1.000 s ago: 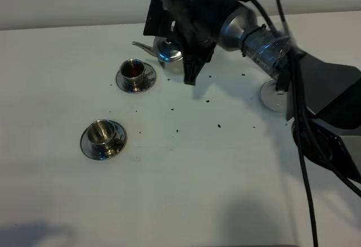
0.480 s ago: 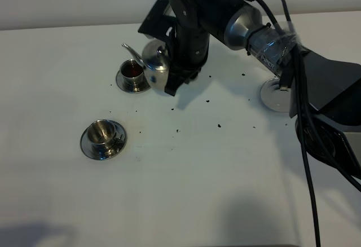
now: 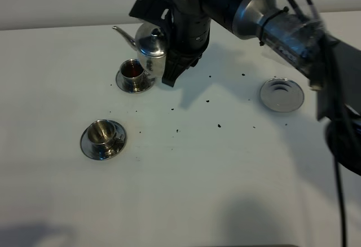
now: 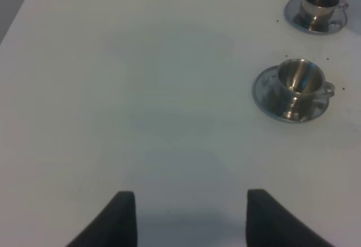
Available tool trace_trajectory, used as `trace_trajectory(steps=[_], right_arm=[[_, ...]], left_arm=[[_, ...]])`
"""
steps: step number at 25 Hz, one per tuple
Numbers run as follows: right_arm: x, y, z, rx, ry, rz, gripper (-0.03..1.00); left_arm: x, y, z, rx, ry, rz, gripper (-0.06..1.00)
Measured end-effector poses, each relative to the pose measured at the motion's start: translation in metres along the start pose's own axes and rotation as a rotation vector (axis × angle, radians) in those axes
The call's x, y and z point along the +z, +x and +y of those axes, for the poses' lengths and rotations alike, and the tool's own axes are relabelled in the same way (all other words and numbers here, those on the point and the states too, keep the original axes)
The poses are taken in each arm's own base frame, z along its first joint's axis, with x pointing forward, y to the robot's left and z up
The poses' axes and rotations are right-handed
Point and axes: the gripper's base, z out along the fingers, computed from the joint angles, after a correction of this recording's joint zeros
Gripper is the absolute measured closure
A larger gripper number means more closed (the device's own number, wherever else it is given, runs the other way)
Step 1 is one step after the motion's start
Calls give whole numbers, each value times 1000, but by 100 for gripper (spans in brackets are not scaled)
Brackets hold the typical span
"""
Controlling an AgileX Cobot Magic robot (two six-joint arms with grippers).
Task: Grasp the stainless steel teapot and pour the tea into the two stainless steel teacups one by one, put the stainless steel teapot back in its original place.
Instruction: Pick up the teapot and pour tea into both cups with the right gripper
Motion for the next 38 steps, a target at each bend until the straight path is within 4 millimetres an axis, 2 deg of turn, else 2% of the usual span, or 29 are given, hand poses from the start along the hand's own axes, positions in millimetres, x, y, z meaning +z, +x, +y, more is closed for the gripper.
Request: trace_trajectory(steps=[4, 7, 12, 14, 17, 25, 38], right_arm=[[-24, 9, 29, -42, 14, 40, 79], [-28, 20, 52, -61, 8, 92, 79], [-19, 31, 93, -149, 99, 132, 79], [-12, 31, 110, -198, 132, 121, 79], [-2, 25, 124, -278, 172, 91, 79], [51, 23, 136, -467, 268, 157, 79], [70, 15, 137, -608, 363, 113, 79]], left_arm=[[0, 0, 0, 0, 0, 0, 47], [0, 0, 0, 0, 0, 0, 47], [0, 0, 0, 0, 0, 0, 47], [0, 0, 0, 0, 0, 0, 47], [0, 0, 0, 0, 0, 0, 47], [0, 0, 0, 0, 0, 0, 47], [0, 0, 0, 1, 0, 0, 47]])
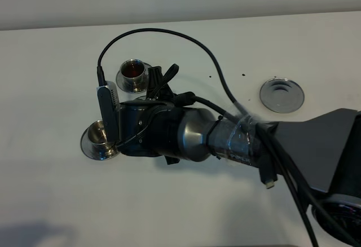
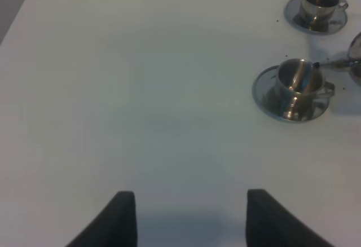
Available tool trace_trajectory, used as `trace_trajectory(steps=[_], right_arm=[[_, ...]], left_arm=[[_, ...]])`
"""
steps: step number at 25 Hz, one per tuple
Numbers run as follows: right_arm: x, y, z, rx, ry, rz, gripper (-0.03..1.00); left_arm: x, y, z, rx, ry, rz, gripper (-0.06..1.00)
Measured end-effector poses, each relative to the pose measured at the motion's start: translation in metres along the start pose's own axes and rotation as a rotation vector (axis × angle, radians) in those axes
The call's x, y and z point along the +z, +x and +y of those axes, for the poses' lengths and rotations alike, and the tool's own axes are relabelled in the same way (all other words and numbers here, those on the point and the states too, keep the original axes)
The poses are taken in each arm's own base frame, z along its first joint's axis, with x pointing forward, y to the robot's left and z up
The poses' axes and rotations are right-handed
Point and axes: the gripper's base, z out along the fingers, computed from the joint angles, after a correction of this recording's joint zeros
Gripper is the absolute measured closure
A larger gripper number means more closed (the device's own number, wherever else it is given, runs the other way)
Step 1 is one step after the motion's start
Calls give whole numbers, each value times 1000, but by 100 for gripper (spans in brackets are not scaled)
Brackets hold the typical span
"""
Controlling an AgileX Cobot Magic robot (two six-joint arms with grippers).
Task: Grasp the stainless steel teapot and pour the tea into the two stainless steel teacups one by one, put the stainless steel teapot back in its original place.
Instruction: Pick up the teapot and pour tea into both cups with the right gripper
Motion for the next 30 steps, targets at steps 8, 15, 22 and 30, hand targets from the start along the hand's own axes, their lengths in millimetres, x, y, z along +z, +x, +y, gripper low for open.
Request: trace_trajectory(steps=[8, 15, 22, 30], right_arm=[[7, -1, -1, -86, 75, 22, 79], [6, -1, -6, -176, 125, 32, 79], [12, -3, -7, -278, 183, 56, 79], [16, -4, -7, -327, 223, 69, 79]], left_arm=[[0, 0, 0, 1, 0, 0, 47], [0, 0, 0, 0, 0, 0, 47], [0, 0, 0, 0, 0, 0, 47], [0, 0, 0, 0, 0, 0, 47]])
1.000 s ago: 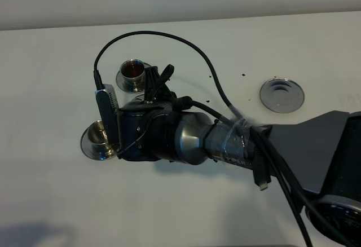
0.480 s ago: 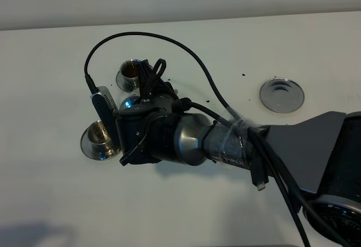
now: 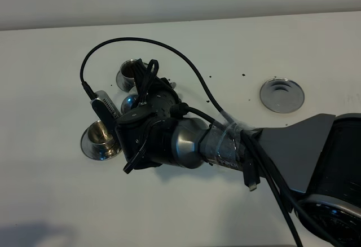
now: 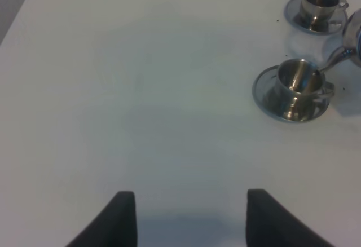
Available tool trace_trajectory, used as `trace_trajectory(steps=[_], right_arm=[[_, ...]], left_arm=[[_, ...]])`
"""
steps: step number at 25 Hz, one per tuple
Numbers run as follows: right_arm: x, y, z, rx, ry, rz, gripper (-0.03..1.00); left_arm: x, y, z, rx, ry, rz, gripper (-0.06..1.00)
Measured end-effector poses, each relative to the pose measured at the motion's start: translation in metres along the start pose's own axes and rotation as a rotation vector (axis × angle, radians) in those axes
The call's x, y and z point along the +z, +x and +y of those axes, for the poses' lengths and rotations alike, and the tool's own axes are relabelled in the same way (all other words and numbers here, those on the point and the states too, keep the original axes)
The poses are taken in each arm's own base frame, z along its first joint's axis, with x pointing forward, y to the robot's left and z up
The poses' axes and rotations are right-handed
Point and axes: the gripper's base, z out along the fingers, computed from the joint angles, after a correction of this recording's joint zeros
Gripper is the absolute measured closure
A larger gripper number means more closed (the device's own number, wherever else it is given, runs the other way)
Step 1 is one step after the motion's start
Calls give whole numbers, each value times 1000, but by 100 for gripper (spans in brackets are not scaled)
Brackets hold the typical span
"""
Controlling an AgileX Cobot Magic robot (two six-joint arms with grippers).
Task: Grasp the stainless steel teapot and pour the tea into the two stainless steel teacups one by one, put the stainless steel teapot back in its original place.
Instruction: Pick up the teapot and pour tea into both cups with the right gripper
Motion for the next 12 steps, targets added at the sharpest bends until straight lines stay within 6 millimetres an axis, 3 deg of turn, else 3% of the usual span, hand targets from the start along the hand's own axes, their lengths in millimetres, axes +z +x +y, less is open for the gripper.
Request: trace_trajectory(steps=[12], right_arm=[[-4, -3, -9, -117, 107, 7, 79]], left_arm=[[0, 0, 0, -1, 0, 0, 47]])
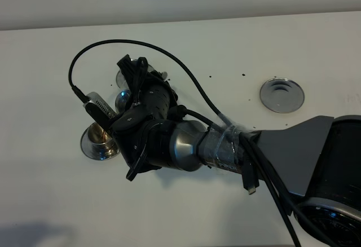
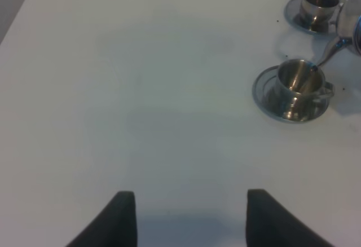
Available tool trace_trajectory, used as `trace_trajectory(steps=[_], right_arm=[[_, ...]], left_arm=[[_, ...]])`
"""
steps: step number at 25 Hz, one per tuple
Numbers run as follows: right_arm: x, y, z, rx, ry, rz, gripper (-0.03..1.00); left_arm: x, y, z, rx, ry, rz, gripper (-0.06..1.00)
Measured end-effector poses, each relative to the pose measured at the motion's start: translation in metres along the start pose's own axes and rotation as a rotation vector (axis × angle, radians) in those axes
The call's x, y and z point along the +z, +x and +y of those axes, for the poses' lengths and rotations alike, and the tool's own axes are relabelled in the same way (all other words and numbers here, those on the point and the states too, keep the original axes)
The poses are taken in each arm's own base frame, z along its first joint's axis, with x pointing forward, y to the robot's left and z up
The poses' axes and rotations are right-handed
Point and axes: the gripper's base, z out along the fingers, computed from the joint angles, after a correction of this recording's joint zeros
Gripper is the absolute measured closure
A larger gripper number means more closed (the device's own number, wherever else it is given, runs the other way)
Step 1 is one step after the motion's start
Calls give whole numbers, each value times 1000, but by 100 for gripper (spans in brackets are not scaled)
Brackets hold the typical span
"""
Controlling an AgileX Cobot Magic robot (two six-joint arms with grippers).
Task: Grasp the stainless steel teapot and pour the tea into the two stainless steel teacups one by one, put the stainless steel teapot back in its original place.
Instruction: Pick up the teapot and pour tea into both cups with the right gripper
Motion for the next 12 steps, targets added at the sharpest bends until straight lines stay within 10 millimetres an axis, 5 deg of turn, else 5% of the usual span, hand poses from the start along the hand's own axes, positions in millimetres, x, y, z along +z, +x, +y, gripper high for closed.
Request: trace_trajectory(steps=[12], right_arm=[[-4, -2, -9, -107, 99, 17, 79]], left_arm=[[0, 0, 0, 0, 0, 0, 47]])
